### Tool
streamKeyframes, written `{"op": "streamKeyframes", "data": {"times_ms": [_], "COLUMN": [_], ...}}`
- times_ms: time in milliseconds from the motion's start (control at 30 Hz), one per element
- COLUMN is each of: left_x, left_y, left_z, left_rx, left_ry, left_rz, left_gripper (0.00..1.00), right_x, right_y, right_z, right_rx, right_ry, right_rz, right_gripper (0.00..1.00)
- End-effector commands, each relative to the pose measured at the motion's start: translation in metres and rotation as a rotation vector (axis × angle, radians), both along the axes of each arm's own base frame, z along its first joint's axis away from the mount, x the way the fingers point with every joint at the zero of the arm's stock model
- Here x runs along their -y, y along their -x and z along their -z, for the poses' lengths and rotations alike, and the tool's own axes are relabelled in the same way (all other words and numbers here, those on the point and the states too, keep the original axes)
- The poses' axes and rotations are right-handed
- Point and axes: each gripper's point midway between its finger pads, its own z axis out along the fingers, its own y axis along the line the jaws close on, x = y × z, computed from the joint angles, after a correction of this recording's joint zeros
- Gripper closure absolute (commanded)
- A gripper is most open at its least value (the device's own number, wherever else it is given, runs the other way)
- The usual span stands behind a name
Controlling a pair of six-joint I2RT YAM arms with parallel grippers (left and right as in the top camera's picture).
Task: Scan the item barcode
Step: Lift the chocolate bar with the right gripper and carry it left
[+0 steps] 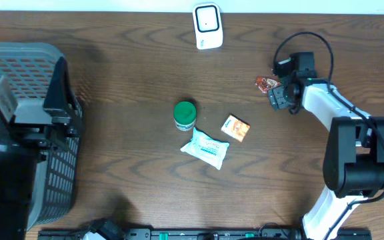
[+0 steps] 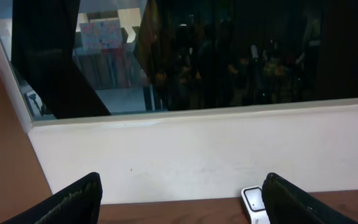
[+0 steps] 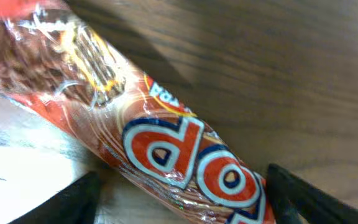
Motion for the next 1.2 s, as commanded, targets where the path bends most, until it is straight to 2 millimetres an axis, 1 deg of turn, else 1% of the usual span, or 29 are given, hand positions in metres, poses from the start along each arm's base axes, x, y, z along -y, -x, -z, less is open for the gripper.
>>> {"op": "streamKeyframes", "data": {"times_ms": [0,67,100,133,167,200,233,267,300,333,400,500,567,600,667,700,733,800,867,967,1033,1100,1133,1167], "left_x": [-0.003,-0.003,-0.003,-0.003,-0.003,-0.003,-0.003,-0.003,-0.003,-0.003,-0.003,-0.003,-0.003,-0.003,-0.003,-0.003,-0.003,-0.003,-0.003,-0.003,-0.003,-0.003,-0.003,-0.003], "left_y": [0.0,0.0,0.0,0.0,0.0,0.0,0.0,0.0,0.0,0.0,0.0,0.0,0.0,0.0,0.0,0.0,0.0,0.001,0.001,0.001,0.001,0.001,0.001,0.001], "left_z": [-0.002,-0.002,-0.002,-0.002,-0.002,-0.002,-0.002,-0.002,-0.002,-0.002,-0.002,-0.002,-0.002,-0.002,-0.002,-0.002,-0.002,-0.002,-0.002,-0.002,-0.002,-0.002,-0.002,-0.002], "left_rx": [0.007,0.007,0.007,0.007,0.007,0.007,0.007,0.007,0.007,0.007,0.007,0.007,0.007,0.007,0.007,0.007,0.007,0.008,0.007,0.007,0.007,0.007,0.007,0.007], "left_ry": [0.0,0.0,0.0,0.0,0.0,0.0,0.0,0.0,0.0,0.0,0.0,0.0,0.0,0.0,0.0,0.0,0.0,0.0,0.0,0.0,0.0,0.0,0.0,0.0], "left_rz": [-0.013,-0.013,-0.014,-0.014,-0.013,-0.013,-0.014,-0.013,-0.013,-0.013,-0.013,-0.014,-0.014,-0.014,-0.014,-0.013,-0.014,-0.013,-0.013,-0.013,-0.013,-0.013,-0.013,-0.013], "left_gripper": [0.18,0.18,0.18,0.18,0.18,0.18,0.18,0.18,0.18,0.18,0.18,0.18,0.18,0.18,0.18,0.18,0.18,0.18,0.18,0.18,0.18,0.18,0.18,0.18], "right_x": [0.01,0.013,0.015,0.016,0.017,0.018,0.017,0.014,0.009,0.001,-0.025,-0.067,-0.103,-0.117,-0.141,-0.148,-0.159,-0.167,-0.167,-0.167,-0.168,-0.173,-0.176,-0.176], "right_y": [0.007,0.011,0.012,0.013,0.015,0.017,0.019,0.021,0.022,0.023,0.03,0.044,0.06,0.066,0.078,0.083,0.09,0.099,0.102,0.107,0.113,0.123,0.133,0.138], "right_z": [0.007,0.008,0.009,0.009,0.01,0.011,0.012,0.013,0.014,0.015,0.015,0.006,-0.014,-0.025,-0.048,-0.056,-0.071,-0.084,-0.084,-0.08,-0.076,-0.076,-0.07,-0.064], "right_rx": [-0.042,-0.059,-0.062,-0.067,-0.074,-0.084,-0.093,-0.098,-0.103,-0.109,-0.14,-0.198,-0.253,-0.271,-0.312,-0.331,-0.361,-0.405,-0.429,-0.466,-0.514,-0.552,-0.576,-0.587], "right_ry": [0.058,0.058,0.056,0.056,0.054,0.05,0.037,0.018,-0.014,-0.063,-0.214,-0.457,-0.684,-0.78,-0.962,-1.029,-1.137,-1.237,-1.244,-1.254,-1.27,-1.316,-1.335,-1.326], "right_rz": [0.01,0.017,0.028,0.03,0.033,0.039,0.041,0.046,0.053,0.052,0.016,-0.036,-0.09,-0.116,-0.155,-0.165,-0.178,-0.175,-0.154,-0.101,-0.037,-0.023,-0.017,-0.008], "right_gripper": [0.28,0.35,0.4,0.47,0.57,0.7,0.85,0.96,0.99,0.99,0.99,0.99,0.99,0.99,0.99,0.99,0.99,0.99,0.98,0.97,0.99,0.99,0.99,0.98]}}
